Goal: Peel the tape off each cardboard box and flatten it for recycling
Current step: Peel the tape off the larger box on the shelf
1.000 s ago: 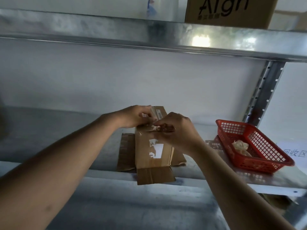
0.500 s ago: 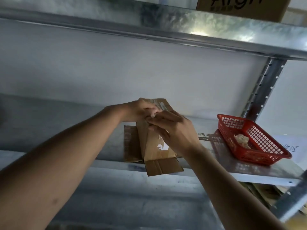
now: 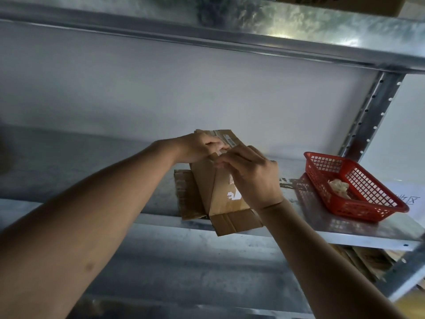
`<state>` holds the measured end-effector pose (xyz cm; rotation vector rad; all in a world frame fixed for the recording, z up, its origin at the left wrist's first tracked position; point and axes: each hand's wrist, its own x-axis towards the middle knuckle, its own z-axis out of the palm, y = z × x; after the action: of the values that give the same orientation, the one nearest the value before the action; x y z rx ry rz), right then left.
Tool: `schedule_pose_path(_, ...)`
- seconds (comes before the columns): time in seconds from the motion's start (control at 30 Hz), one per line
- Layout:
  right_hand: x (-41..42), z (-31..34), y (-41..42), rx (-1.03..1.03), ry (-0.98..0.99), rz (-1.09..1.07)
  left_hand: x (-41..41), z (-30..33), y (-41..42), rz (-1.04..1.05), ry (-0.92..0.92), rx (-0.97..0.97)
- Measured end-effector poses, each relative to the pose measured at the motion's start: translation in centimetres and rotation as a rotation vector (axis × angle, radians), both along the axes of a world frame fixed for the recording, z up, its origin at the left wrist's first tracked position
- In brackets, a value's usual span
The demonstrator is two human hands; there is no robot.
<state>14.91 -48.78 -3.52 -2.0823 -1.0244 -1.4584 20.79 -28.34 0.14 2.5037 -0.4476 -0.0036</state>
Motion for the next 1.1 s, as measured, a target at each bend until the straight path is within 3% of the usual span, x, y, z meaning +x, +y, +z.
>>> schedule_pose_path(0.23, -0.2, 0.0, -1.1, 0.133, 0.297, 0.053, -0.5, 0.1, -1.3, 0.035, -0.039, 0.045)
schedule_pose_path(0.33, -0.2, 0.7, -1.3, 0.085, 0.411, 0.097, -0.7, 0.3, -1.7, -0.005, -0.04, 0.038)
schedule_pose_path(0.47, -1.1, 1.8, -1.3, -0.192, 0.334, 0.04, -0.8, 0.2, -1.9, 0.0, -0.009, 0.013)
schedule_pose_path(0.57, -1.5, 1.8, -0.5, -0.254, 0.268, -0.063, -0.6, -0.3, -1.6, 0.043, -0.01, -0.01)
schedule_pose_path(0.77, -2.7, 1.1, 0.8, -0.041, 0.239, -0.149, -0.2, -0.7, -1.5, 0.108, -0.025, -0.031)
schedule_pose_path(0.93, -2.9, 0.6, 1.1, 0.048, 0.31, -0.225, -0.3, -0.3, -1.2, 0.035, 0.012, -0.076)
schedule_pose_path(1.1, -3.1, -0.4, 0.4, 0.309, 0.464, -0.094, -0.9, 0.6, -1.4, -0.01, 0.059, -0.073)
